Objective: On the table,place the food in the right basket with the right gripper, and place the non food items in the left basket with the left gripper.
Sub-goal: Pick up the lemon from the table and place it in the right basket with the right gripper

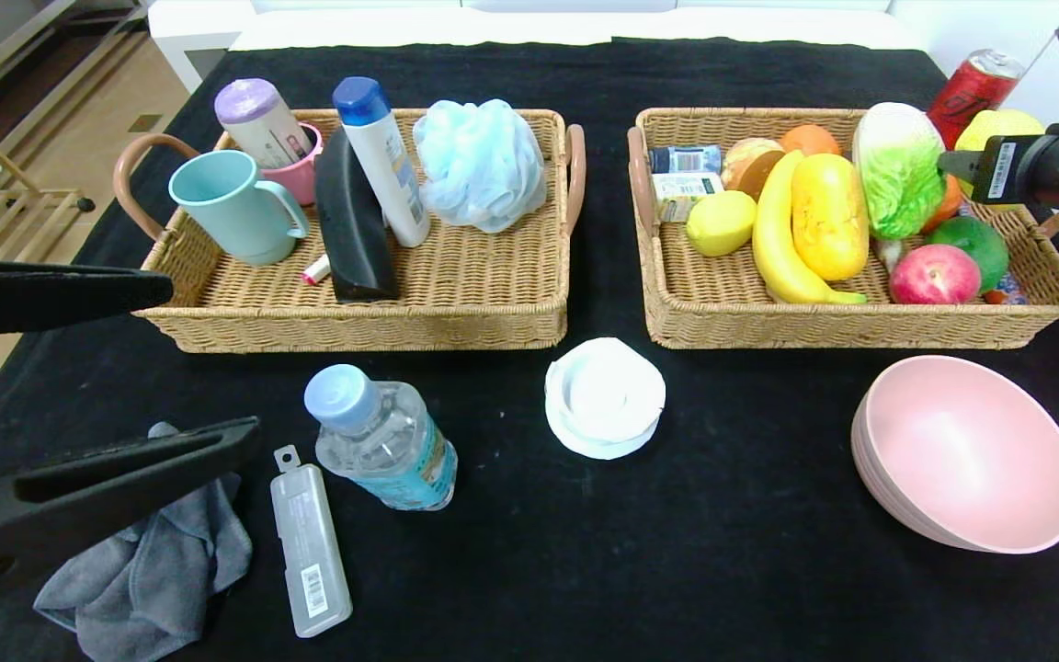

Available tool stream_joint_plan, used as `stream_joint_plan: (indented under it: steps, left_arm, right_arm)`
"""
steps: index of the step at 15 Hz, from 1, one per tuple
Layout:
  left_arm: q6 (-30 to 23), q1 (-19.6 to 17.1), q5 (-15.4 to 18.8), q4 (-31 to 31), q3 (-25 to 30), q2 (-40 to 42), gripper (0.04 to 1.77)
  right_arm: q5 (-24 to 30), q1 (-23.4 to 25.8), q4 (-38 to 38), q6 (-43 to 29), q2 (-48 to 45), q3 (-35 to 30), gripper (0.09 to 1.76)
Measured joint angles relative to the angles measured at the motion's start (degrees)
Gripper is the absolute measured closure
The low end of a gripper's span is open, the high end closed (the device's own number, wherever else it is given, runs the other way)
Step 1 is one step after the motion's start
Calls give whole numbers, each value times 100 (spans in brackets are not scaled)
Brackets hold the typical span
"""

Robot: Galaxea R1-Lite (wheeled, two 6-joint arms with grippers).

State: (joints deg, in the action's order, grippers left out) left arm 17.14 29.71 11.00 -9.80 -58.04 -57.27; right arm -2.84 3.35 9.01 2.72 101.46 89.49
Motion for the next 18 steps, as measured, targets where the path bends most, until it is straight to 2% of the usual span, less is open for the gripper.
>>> stream_joint_plan:
  steps: [7, 15, 18]
  left_arm:
    - [9, 0, 0, 2, 11, -20, 9]
    - [9, 0, 9, -4, 22, -37, 9]
    - [9, 0, 11, -6, 22, -39, 9]
  right_arm:
    - [366, 297, -20, -354, 96, 107, 72]
    - [389, 384, -15, -495, 101, 107, 72]
    - [396, 380, -11, -497, 107, 98, 55]
